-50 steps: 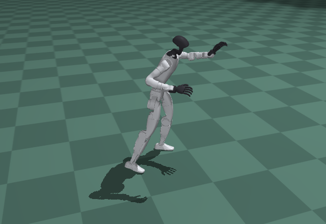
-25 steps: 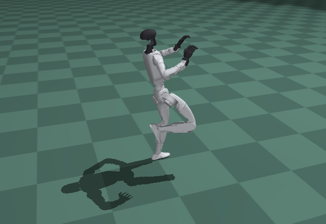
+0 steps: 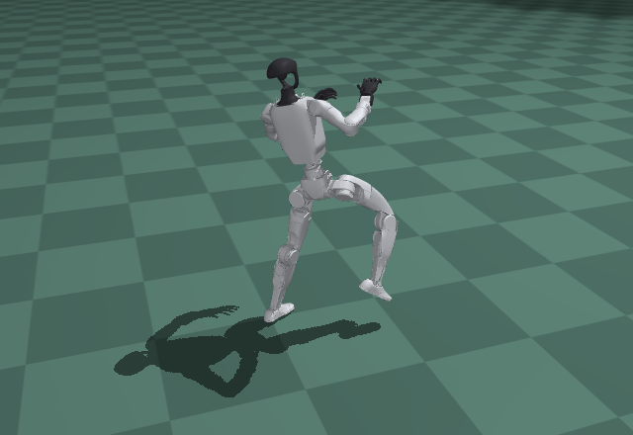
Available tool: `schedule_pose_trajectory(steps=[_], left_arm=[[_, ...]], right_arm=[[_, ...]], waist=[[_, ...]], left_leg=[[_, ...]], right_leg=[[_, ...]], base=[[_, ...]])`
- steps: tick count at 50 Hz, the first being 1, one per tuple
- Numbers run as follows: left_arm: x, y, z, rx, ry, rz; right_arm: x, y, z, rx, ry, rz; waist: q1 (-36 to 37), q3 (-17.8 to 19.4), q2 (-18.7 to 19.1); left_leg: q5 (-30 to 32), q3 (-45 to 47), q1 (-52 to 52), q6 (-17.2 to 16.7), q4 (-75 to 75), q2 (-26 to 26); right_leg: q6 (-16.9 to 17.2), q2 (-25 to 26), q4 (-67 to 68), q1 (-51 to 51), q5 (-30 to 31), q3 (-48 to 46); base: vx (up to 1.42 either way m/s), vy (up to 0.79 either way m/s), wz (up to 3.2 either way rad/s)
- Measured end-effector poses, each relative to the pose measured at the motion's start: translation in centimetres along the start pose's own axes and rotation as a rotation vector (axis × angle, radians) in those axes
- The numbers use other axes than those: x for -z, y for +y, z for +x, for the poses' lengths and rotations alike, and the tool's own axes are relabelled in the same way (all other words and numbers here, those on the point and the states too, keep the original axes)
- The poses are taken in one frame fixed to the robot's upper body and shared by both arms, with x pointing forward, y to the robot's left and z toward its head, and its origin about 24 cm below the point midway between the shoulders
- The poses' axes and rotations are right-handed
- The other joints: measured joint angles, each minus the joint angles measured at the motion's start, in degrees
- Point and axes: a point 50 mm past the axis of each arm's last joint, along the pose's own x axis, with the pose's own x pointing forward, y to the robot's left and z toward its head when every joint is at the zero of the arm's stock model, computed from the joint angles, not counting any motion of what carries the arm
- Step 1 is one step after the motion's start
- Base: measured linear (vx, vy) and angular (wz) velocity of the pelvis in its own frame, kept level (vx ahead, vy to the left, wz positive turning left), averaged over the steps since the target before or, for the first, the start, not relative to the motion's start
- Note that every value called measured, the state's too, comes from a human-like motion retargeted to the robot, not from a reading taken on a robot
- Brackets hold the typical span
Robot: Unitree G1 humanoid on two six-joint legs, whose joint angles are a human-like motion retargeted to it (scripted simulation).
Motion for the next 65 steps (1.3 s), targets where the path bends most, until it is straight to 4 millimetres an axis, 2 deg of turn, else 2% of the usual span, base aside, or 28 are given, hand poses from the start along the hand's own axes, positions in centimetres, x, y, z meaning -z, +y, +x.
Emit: schedule_pose_trajectory(steps=[2,5,8,10,11,12,13,15,17,20,25,27,30,35,37,39,41,43,45,47,50,52,54,57,59,61,63,65], left_arm=[[1.6,-0.9,-2.6,-0.121,0.084,-0.344],[3.6,-1.9,-6.2,-0.36,0.147,-0.933],[5.5,-2.8,-10.4,-0.591,0.133,-1.395],[6.7,-3.6,-13.9,-0.818,0.099,-1.603],[8.5,-3.6,-16.8,-0.997,0.336,-1.342],[9.0,-4.1,-18.8,-1.124,0.409,-1.293],[7.9,-5.4,-18.4,-1.197,0.144,-1.677],[7.4,-7.0,-19.6,-1.387,0.05,-1.909],[6.2,-5.8,-20.4,-1.273,-0.136,-1.896],[5.0,-3.9,-20.9,-1.16,-0.174,-1.804],[2.0,1.4,-17.4,-0.926,-0.324,-1.496],[-0.3,4.3,-14.7,-0.808,-0.365,-1.207],[-5.4,8.3,-9.9,-0.664,-0.436,-0.598],[-15.7,12.8,0.7,-0.496,-0.602,0.296],[-19.1,15.7,6.9,-0.524,-0.523,0.676],[-20.0,21.0,11.4,-0.659,-0.229,1.128],[-19.5,27.9,10.3,-0.725,0.266,1.516],[-19.9,32.6,6.2,-0.698,0.664,1.638],[-21.8,34.4,3.5,-0.758,0.637,1.76],[-22.5,33.5,2.3,-0.841,0.321,1.706],[-22.0,29.6,1.2,-0.795,0.033,1.631],[-20.3,26.1,0.5,-0.731,-0.096,1.502],[-16.9,22.0,-1.3,-0.683,-0.227,1.238],[-11.4,16.6,-5.8,-0.613,-0.261,0.774],[-8.7,12.5,-7.6,-0.562,-0.261,0.426],[-6.7,8.7,-8.2,-0.453,-0.233,0.097],[-5.2,5.5,-8.6,-0.372,-0.204,-0.194],[-4.0,2.9,-8.9,-0.3,-0.162,-0.438]], right_arm=[[-0.8,-0.5,-0.3,0.014,-0.014,0.022],[-2.1,-1.1,-0.2,0.118,-0.042,0.078],[-3.8,-1.5,0.4,0.234,-0.116,0.072],[-4.9,-2.3,1.2,0.299,-0.198,-0.002],[-5.4,-3.3,2.0,0.361,-0.258,-0.072],[-5.8,-4.2,2.8,0.408,-0.313,-0.128],[-6.2,-4.7,3.7,0.421,-0.355,-0.157],[-6.8,-6.2,5.3,0.47,-0.422,-0.174],[-7.3,-7.6,6.9,0.459,-0.513,-0.146],[-8.1,-9.0,8.4,0.421,-0.592,-0.115],[-10.7,-8.4,7.9,0.326,-0.729,-0.029],[-11.6,-7.3,6.9,0.27,-0.768,0.047],[-11.9,-5.7,5.3,0.219,-0.771,0.188],[-10.8,-3.8,3.7,0.201,-0.638,0.385],[-9.5,-3.4,3.0,0.237,-0.539,0.446],[-8.0,-2.7,1.9,0.286,-0.421,0.501],[-6.6,-1.5,1.1,0.29,-0.306,0.493],[-5.4,0.2,-0.5,0.2,-0.16,0.619],[-4.6,-0.5,-2.6,0.294,-0.08,0.453],[-3.6,-0.2,-4.2,0.305,0.039,0.404],[-3.0,0.0,-5.3,0.278,0.129,0.323],[-3.1,-0.3,-4.2,0.296,0.104,0.282],[-3.4,-1.3,-2.0,0.331,0.015,0.213],[-4.2,-3.5,2.7,0.298,-0.115,0.004],[-6.5,-4.4,7.5,0.457,-0.29,0.112],[-6.7,-5.4,13.3,0.428,-0.296,-0.016],[-4.6,-5.8,19.9,0.312,-0.157,-0.288],[1.0,-6.8,23.2,0.04,0.147,-0.671]], waist=[[0.83,1.66,-3.16],[5.83,4.2,-8.1],[13.32,7.81,-9.26],[18.54,11.7,-7.73],[20.59,14.37,-6.09],[22.53,17.03,-4.44],[24.28,19.65,-2.78],[26.79,23.77,-0.33],[28.55,25.86,1.59],[31.26,25.72,3.02],[28.06,20.21,4.14],[22.54,17.62,4.91],[12.33,14.46,6.02],[-9.94,11.08,8.27],[-18.87,11.82,9.22],[-27.24,12.46,10.55],[-35.58,14.06,11.74],[-41.59,15.89,12.4],[-43.93,17.32,12.41],[-42.83,17.78,12.42],[-38.22,17.13,12.05],[-33.87,14.73,11.62],[-28.67,11.45,11.89],[-19.59,6.33,11.48],[-11.83,2.97,9.69],[-2.42,0.46,6.26],[6.85,-0.2,3.11],[15.77,0.51,0.71]], left_leg=[[-2.08,-3.02,1.12,1.86,-2.13,-6.47],[-6.07,-3.44,-1.84,5.19,-2.72,-14.42],[-8.65,-1.78,-7.82,6.91,-0.09,-17.74],[-8.82,-0.36,-11.07,6.81,1.83,-17.87],[-8.43,0.46,-12.17,6.55,2.4,-17.28],[-8.01,1.28,-13.07,6.13,2.76,-16.57],[-7.53,2.14,-13.54,5.41,2.68,-15.64],[-6.85,3.44,-14.58,5.02,2.35,-13.94],[-6.82,4.79,-15.5,4.43,2.31,-11.94],[-6.64,7.66,-16.64,3.63,2.97,-9.24],[-4.94,11.31,-16.17,2.08,4.29,-6.88],[-3.27,12.22,-15.5,2.09,5.01,-6.88],[0.11,14.46,-13.85,2.01,5.99,-7.54],[5.98,17.45,-10.8,1.9,6.44,-10.22],[7.6,17.67,-10.48,1.36,7.17,-11.03],[8.58,17.83,-11.0,1.1,7.55,-11.47],[8.99,18.51,-10.66,0.65,6.56,-11.71],[9.81,20.17,-9.52,-0.18,4.32,-11.8],[11.3,22.0,-7.62,-0.85,2.44,-12.17],[12.91,22.17,-5.64,-1.24,2.75,-13.21],[15.34,18.48,-4.74,-1.67,6.06,-14.95],[18.31,14.82,-5.38,-2.0,7.61,-17.54],[21.54,12.13,-6.16,-2.0,8.56,-21.41],[25.14,9.89,-7.19,-2.0,10.67,-25.33],[27.04,8.85,-8.13,-2.0,12.94,-26.73],[28.45,7.41,-9.16,-2.0,15.93,-27.68],[29.55,5.63,-10.45,-2.0,19.44,-28.24],[30.46,2.62,-11.67,-2.0,22.36,-28.44]], right_leg=[[-0.96,-0.25,-25.29,12.93,-1.54,1.53],[-8.62,-1.61,-54.71,22.44,-6.0,0.63],[-9.53,-2.86,-62.2,21.25,-13.55,-4.64],[-8.88,-2.51,-62.13,17.86,-14.79,-4.47],[-8.63,-1.83,-61.03,15.74,-14.58,-3.35],[-8.47,-1.02,-60.16,13.91,-14.39,-2.43],[-8.47,0.03,-59.74,12.66,-14.25,-1.95],[-8.68,1.81,-59.53,10.86,-14.87,-1.61],[-9.08,3.8,-58.53,8.87,-16.62,-0.85],[-10.43,6.99,-54.65,3.88,-19.34,2.28],[-12.03,11.66,-49.53,-1.7,-22.34,7.87],[-12.18,12.73,-49.95,-1.37,-22.55,9.2],[-11.95,14.13,-52.08,0.31,-22.17,11.4],[-9.66,14.76,-59.49,6.19,-21.17,13.67],[-7.85,14.4,-62.54,8.68,-20.65,13.4],[-6.29,13.98,-65.46,10.38,-19.93,12.29],[-5.09,13.77,-67.79,12.01,-19.41,10.98],[-5.05,14.24,-69.33,12.97,-19.16,10.95],[-5.57,15.08,-70.61,13.83,-18.8,12.9],[-6.61,15.63,-71.19,14.77,-18.75,16.48],[-8.58,15.71,-71.19,16.27,-19.43,20.72],[-8.97,13.8,-71.32,17.04,-19.81,22.11],[-8.49,10.27,-71.59,17.77,-20.19,22.91],[-7.63,6.17,-71.57,19.45,-21.43,22.74],[-6.5,4.39,-71.11,20.87,-22.15,21.89],[-5.55,3.16,-70.62,22.6,-22.8,20.91],[-4.77,2.61,-69.79,24.02,-23.25,20.29],[-4.81,2.85,-68.76,24.89,-23.62,20.0]], base=[[0.35,-0.12,0.82],[0.16,-0.35,-0.28],[-0.01,-0.39,-0.75],[-0.1,-0.38,-0.77],[-0.11,-0.4,-0.73],[-0.1,-0.42,-0.66],[-0.08,-0.43,-0.53],[-0.03,-0.44,-0.34],[0.04,-0.44,-0.4],[0.13,-0.4,-0.92],[0.27,-0.26,-1.05],[0.33,-0.15,-0.66],[0.32,-0.11,-0.73],[0.28,-0.06,-0.65],[0.21,-0.01,-0.23],[0.2,0.01,-0.01],[0.18,0.03,-0.19],[0.18,0.02,-0.81],[0.18,-0.01,-1.46],[0.18,-0.03,-1.75],[0.18,-0.02,-1.3],[0.16,0.09,-0.52],[0.16,0.23,-0.1],[0.18,0.26,0.25],[0.14,0.18,0.55],[0.09,0.05,0.64],[0.02,-0.1,0.58],[-0.04,-0.26,0.54]])
